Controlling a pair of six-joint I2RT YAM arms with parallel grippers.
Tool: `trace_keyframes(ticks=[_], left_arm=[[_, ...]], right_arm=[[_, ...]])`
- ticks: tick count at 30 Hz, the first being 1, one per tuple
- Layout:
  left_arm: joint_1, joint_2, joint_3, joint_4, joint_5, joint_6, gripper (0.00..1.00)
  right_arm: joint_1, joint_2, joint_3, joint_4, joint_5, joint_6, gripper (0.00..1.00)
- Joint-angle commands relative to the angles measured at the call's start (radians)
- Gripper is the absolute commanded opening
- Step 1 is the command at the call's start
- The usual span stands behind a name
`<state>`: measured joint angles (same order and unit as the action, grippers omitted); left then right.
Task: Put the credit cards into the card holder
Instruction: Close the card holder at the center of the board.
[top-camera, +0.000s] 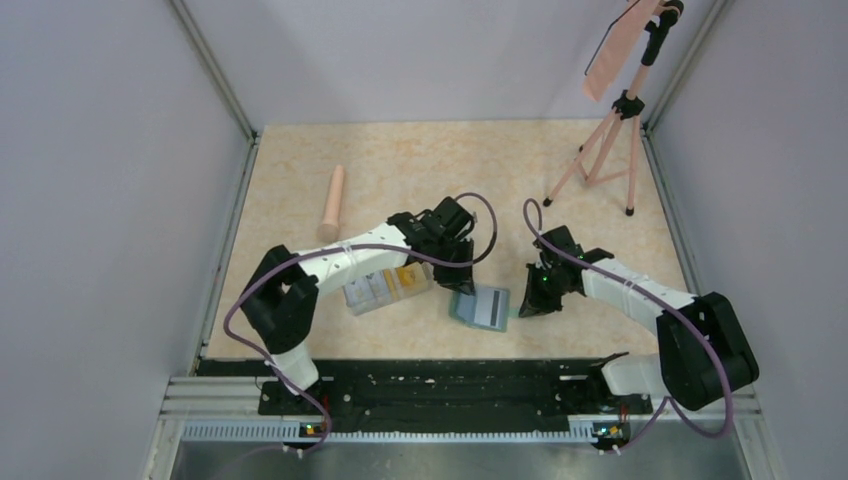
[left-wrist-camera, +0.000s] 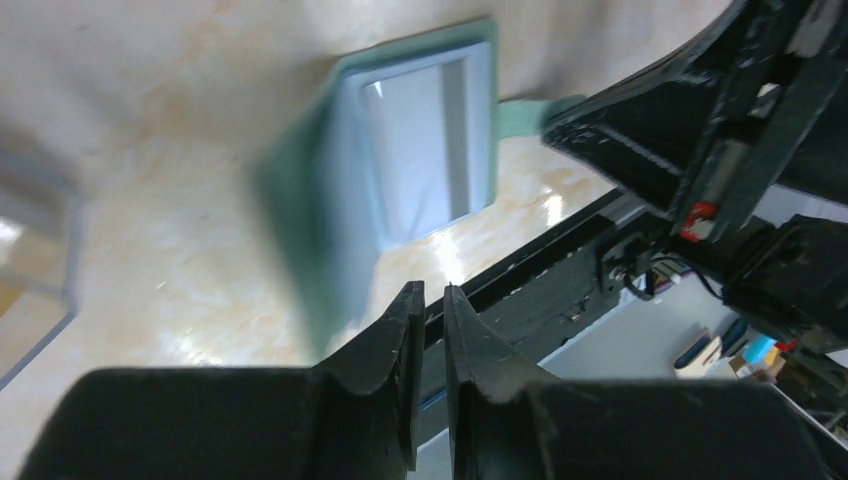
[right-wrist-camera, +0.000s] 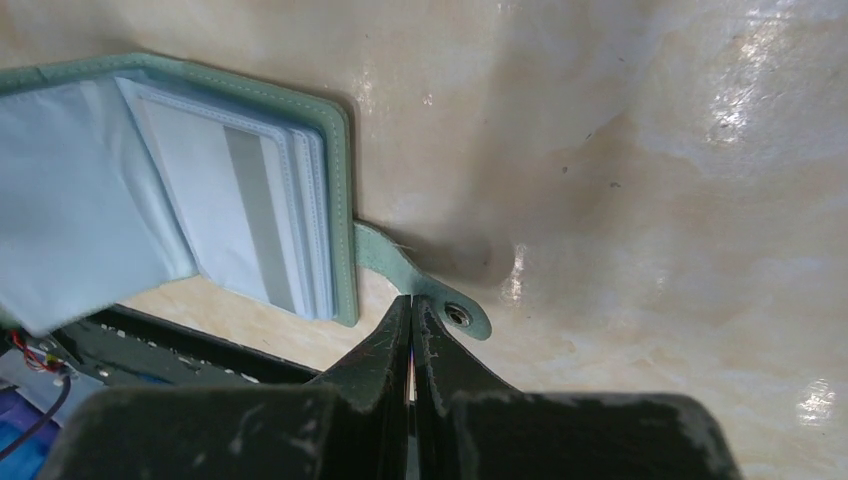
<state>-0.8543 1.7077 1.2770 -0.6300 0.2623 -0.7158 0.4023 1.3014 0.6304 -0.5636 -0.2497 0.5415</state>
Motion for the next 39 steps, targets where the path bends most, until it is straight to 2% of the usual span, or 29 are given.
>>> trace_keyframes(ticks=[1, 6, 11, 19, 28, 33, 39], left_arm=[[-0.036, 0.098, 0.085, 0.108, 0.114, -0.03, 0.21], [-0.068, 0.189, 0.1, 0.19, 0.176, -0.064, 0.26], [-0.072, 0.205, 0.075, 0.253, 0.203, -0.088, 0.29], [-0.058, 0.039, -0.035, 0.177, 0.007, -0.058, 0.45], [0.028, -0.125, -0.235, 0.075, -0.134, -0.016, 0.51], [0.054, -0.111, -0.252, 0.05, -0.171, 0.021, 0.53], [0.08, -0.043, -0.205, 0.061, -0.196, 0.031, 0.54]], right_arm=[[0.008, 0.009, 0.033, 0.021, -0.011, -0.014, 0.0], [0.007, -0.019, 0.054, -0.007, -0.011, -0.005, 0.0], [0.007, -0.058, 0.09, -0.038, -0.004, -0.006, 0.0], [0.007, -0.072, 0.118, -0.029, -0.071, -0.029, 0.0], [0.009, -0.023, 0.061, 0.074, -0.179, -0.02, 0.0], [0.009, -0.011, 0.042, 0.089, -0.18, -0.019, 0.0], [0.008, -0.01, 0.027, 0.089, -0.178, -0.02, 0.0]])
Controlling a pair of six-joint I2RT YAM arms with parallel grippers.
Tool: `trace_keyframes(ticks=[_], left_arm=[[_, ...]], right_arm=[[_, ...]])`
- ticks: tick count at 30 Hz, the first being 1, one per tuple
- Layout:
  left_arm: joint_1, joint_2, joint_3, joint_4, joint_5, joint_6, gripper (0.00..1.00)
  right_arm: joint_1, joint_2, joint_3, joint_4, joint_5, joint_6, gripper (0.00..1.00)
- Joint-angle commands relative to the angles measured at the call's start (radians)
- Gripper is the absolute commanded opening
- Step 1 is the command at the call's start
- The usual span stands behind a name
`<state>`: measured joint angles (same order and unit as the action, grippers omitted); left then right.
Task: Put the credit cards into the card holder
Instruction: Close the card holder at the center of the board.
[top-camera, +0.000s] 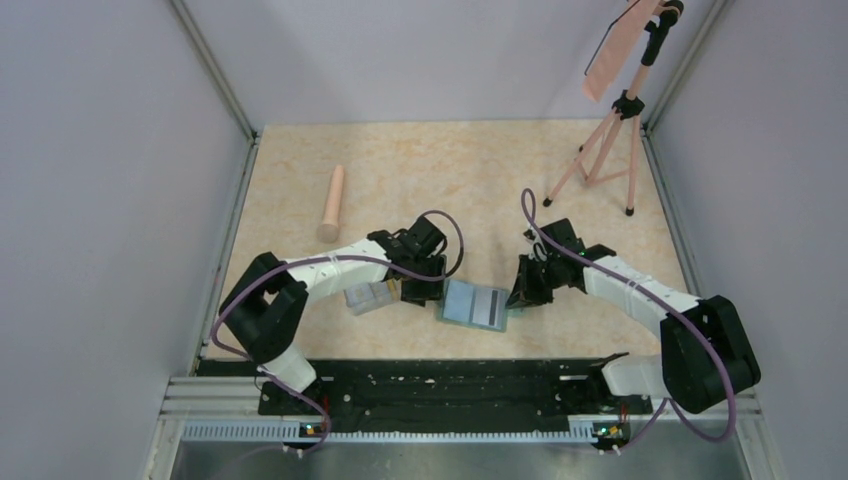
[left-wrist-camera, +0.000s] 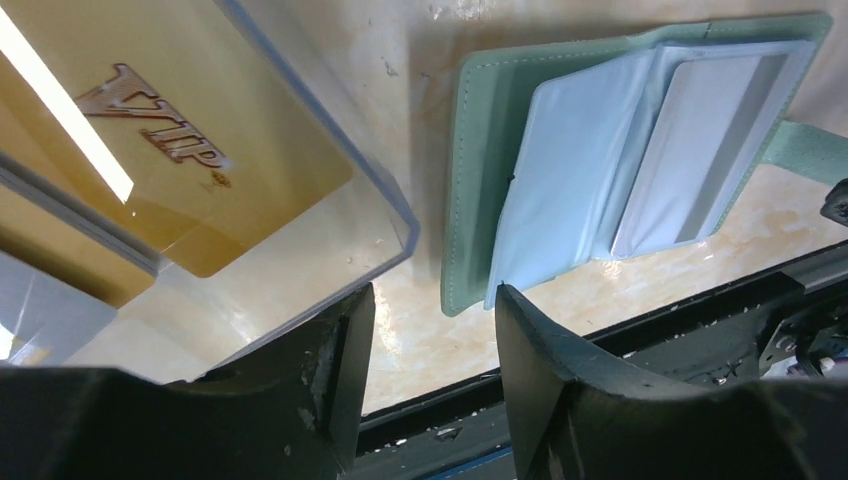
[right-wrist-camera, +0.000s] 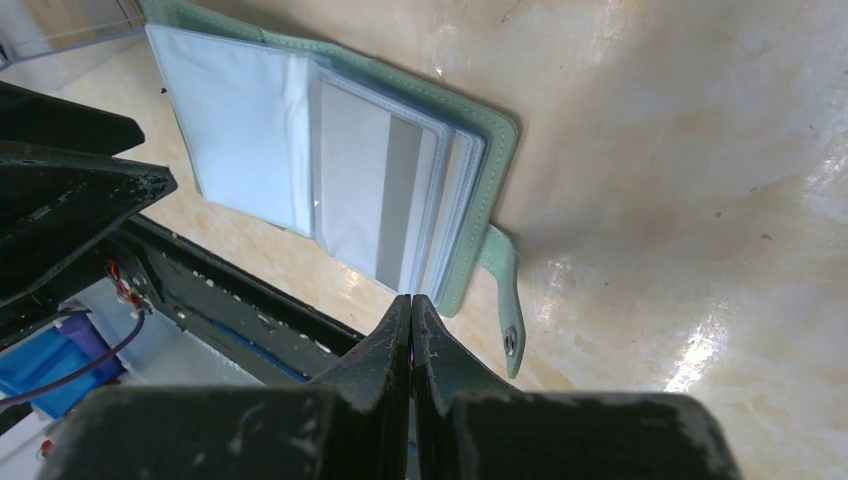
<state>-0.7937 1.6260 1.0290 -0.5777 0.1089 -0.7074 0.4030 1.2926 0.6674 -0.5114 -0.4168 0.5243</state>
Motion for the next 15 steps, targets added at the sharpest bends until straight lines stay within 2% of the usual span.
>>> trace_keyframes(ticks=[1, 4, 8, 15], left_arm=[[0.028, 0.047, 0.05, 0.01, -0.049, 0.018, 0.56], [0.068, 0.056, 0.042, 0.065, -0.001, 0.007, 0.59], [0.115, 0.058, -0.003, 0.19, 0.135, -0.011, 0.59], [0.119, 0.073, -0.089, 0.416, 0.334, -0.086, 0.59]], right_arm=[[0.008, 0.0, -0.012, 0.036, -0.011, -0.001, 0.0], [0.008, 0.003, -0.022, 0.036, -0.011, -0.003, 0.0], [0.008, 0.009, -0.034, 0.04, -0.011, -0.004, 0.0], [0.009, 0.019, -0.044, 0.049, -0.013, -0.003, 0.0]])
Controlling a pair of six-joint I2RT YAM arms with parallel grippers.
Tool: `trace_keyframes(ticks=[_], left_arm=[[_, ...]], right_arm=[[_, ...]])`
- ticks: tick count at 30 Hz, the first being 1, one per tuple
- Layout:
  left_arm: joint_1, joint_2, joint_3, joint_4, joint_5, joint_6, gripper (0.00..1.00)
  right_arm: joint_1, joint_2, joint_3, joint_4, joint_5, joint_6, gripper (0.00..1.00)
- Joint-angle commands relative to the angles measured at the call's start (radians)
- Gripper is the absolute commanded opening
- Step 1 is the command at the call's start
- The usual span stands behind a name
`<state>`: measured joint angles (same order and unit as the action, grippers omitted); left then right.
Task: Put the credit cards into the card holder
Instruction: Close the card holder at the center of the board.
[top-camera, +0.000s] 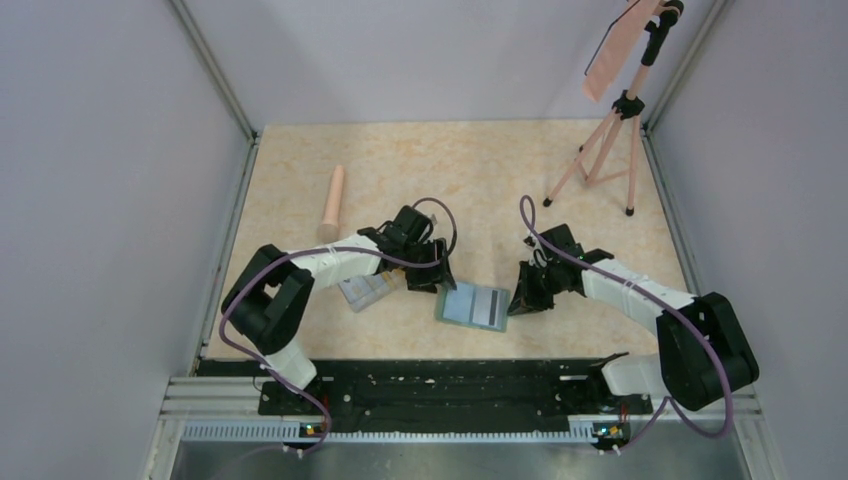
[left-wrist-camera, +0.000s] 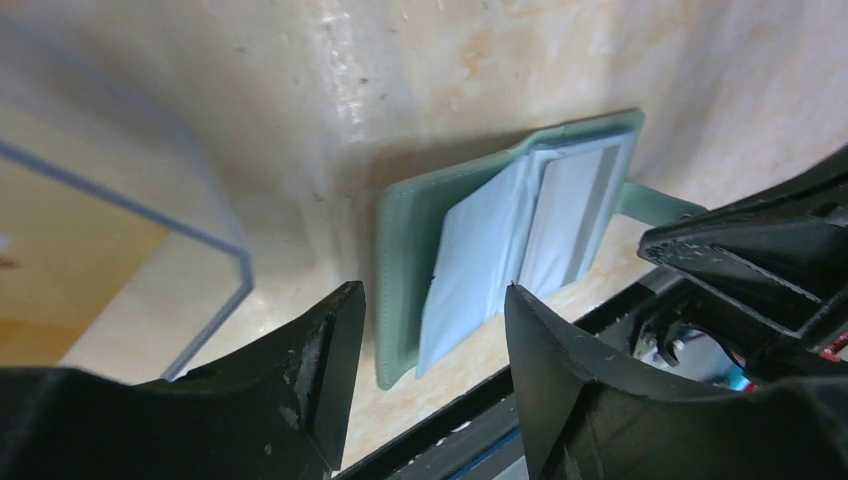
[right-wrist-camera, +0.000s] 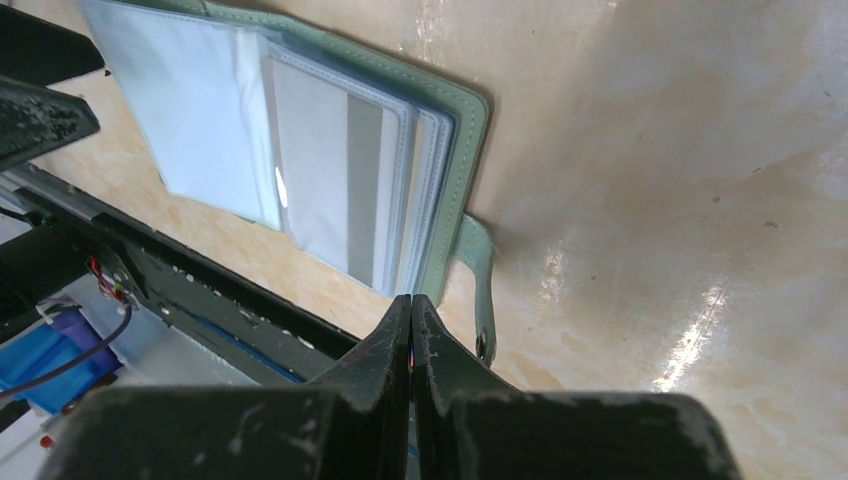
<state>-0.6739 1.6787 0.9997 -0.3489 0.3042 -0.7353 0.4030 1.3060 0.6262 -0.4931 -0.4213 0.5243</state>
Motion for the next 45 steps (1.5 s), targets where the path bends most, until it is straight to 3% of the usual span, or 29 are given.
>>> trace_keyframes(ticks=[1, 10, 24, 28, 34, 38, 41, 45], left_arm=[[-0.001, 0.021, -0.075, 0.214, 0.154, -0.071, 0.59], [-0.026, -0.007, -0.074, 0.241, 0.194, -0.098, 0.53], [-0.135, 0.042, 0.089, 0.223, 0.231, -0.114, 0.48], [-0.149, 0.042, 0.107, 0.191, 0.177, -0.103, 0.46], [-0.148, -0.034, 0.117, -0.077, -0.088, -0.024, 0.52], [-0.145, -0.076, 0.065, -0.142, -0.2, -0.013, 0.57], [-0.126, -0.065, 0.004, -0.1, -0.16, -0.024, 0.59], [-0.12, -0.042, -0.082, 0.074, -0.023, -0.05, 0.64]], right_arm=[[0.008, 0.007, -0.003, 0.03, -0.008, -0.003, 0.0], [0.009, 0.019, -0.006, 0.033, -0.006, -0.008, 0.0], [0.008, -0.028, 0.067, -0.06, 0.092, -0.024, 0.0], [0.007, -0.041, 0.087, -0.084, 0.119, -0.032, 0.0], [0.007, -0.024, 0.059, -0.083, 0.141, -0.04, 0.0], [0.008, -0.01, 0.032, -0.068, 0.15, -0.032, 0.0], [0.009, 0.006, 0.021, -0.06, 0.163, -0.031, 0.0], [0.008, 0.026, 0.003, -0.046, 0.17, -0.031, 0.0]])
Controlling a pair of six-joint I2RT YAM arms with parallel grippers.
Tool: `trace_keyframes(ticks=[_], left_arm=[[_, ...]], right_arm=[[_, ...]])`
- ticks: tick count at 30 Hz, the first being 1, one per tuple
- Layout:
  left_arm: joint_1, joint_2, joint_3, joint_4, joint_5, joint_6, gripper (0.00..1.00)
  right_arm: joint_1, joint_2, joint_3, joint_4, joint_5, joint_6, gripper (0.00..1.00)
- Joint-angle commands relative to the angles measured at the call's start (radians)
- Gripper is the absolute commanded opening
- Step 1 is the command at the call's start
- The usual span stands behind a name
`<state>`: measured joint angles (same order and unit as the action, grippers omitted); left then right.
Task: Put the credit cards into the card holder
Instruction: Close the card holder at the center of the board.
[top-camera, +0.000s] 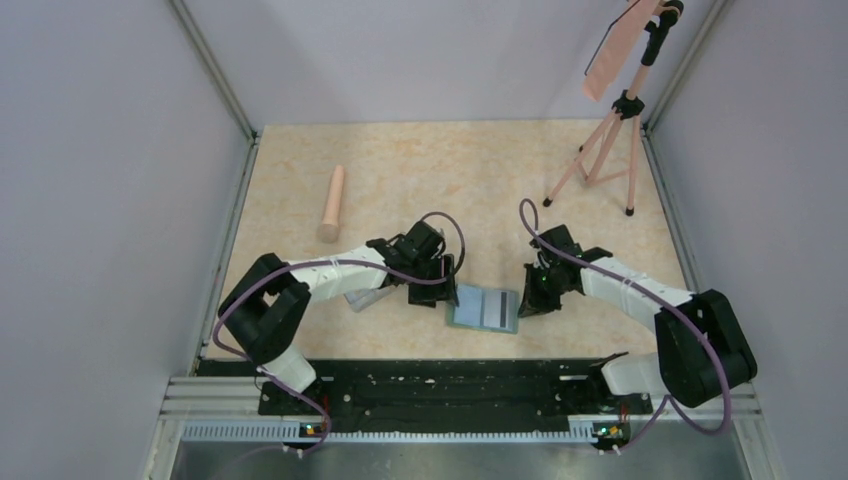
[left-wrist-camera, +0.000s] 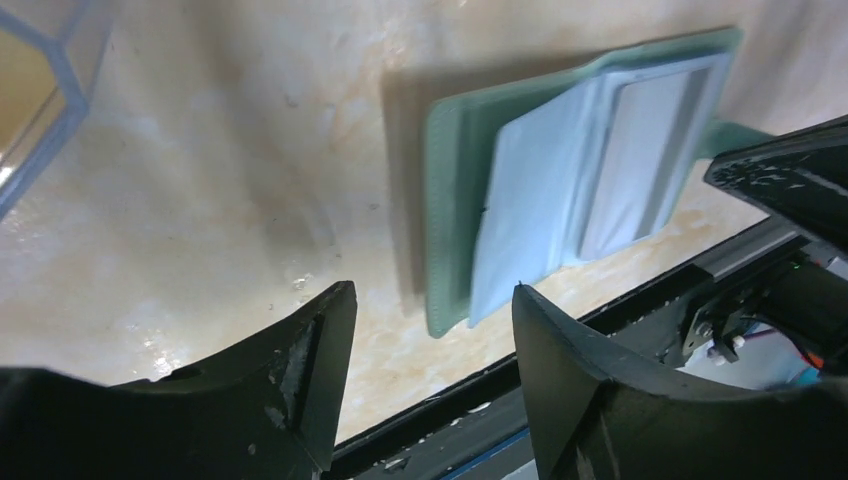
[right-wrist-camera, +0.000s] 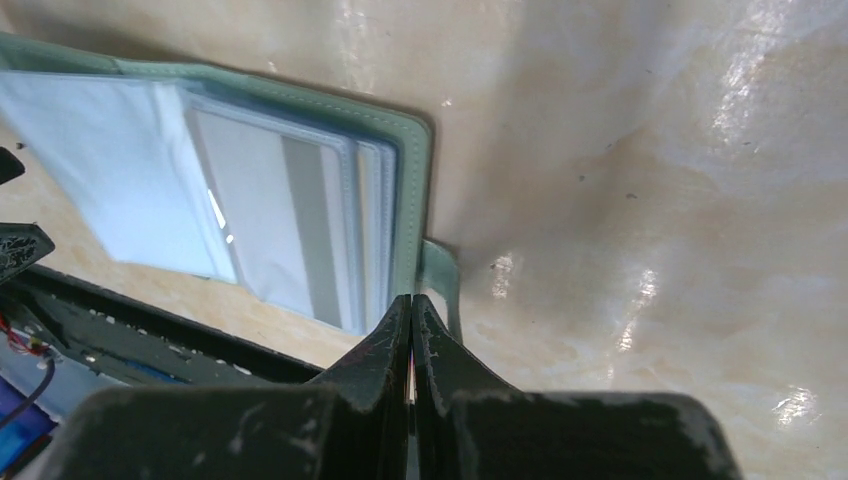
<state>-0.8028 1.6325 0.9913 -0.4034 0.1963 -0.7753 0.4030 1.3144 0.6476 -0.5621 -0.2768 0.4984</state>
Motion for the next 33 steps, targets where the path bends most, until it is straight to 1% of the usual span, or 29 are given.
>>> trace_keyframes(ticks=[1, 8, 9, 10, 12, 15, 16, 18, 21, 22, 25, 27, 33], left_arm=[[0.011, 0.013, -0.095, 0.177, 0.119, -0.018, 0.65], [0.014, 0.06, -0.156, 0.463, 0.246, -0.102, 0.66], [0.013, 0.063, -0.15, 0.48, 0.257, -0.104, 0.77], [0.012, 0.069, -0.141, 0.491, 0.273, -0.103, 0.8], [0.009, 0.067, -0.12, 0.494, 0.294, -0.097, 0.8], [0.004, 0.054, -0.077, 0.446, 0.294, -0.082, 0.72], [0.0, 0.048, -0.058, 0.418, 0.288, -0.072, 0.67], [-0.009, 0.04, -0.005, 0.332, 0.265, -0.041, 0.53], [-0.018, 0.039, 0.073, 0.168, 0.211, 0.002, 0.25], [-0.019, 0.038, 0.092, 0.122, 0.197, 0.014, 0.19], [-0.02, 0.029, 0.146, -0.021, 0.129, 0.048, 0.06], [-0.02, 0.023, 0.181, -0.133, 0.058, 0.071, 0.0], [-0.022, 0.04, 0.284, -0.427, -0.11, 0.126, 0.0]], right_arm=[[0.007, 0.02, -0.024, 0.027, 0.027, -0.004, 0.0], [0.007, 0.031, -0.041, 0.044, 0.02, 0.003, 0.0], [0.008, 0.032, -0.041, 0.045, 0.02, 0.003, 0.0], [0.008, 0.037, -0.042, 0.047, 0.018, 0.003, 0.0], [0.009, 0.047, -0.043, 0.051, 0.012, 0.002, 0.0], [0.007, 0.052, -0.04, 0.051, 0.008, 0.001, 0.0], [0.007, 0.051, -0.038, 0.052, 0.007, 0.002, 0.0], [0.008, 0.047, -0.031, 0.047, 0.004, 0.001, 0.0], [0.008, 0.041, -0.012, 0.036, -0.003, 0.0, 0.0], [0.007, 0.04, -0.006, 0.032, -0.006, -0.002, 0.0], [0.007, 0.031, 0.021, 0.019, -0.019, -0.004, 0.0], [0.008, 0.017, 0.039, 0.015, -0.034, -0.007, 0.0], [0.007, -0.003, 0.079, 0.027, -0.103, 0.029, 0.0]])
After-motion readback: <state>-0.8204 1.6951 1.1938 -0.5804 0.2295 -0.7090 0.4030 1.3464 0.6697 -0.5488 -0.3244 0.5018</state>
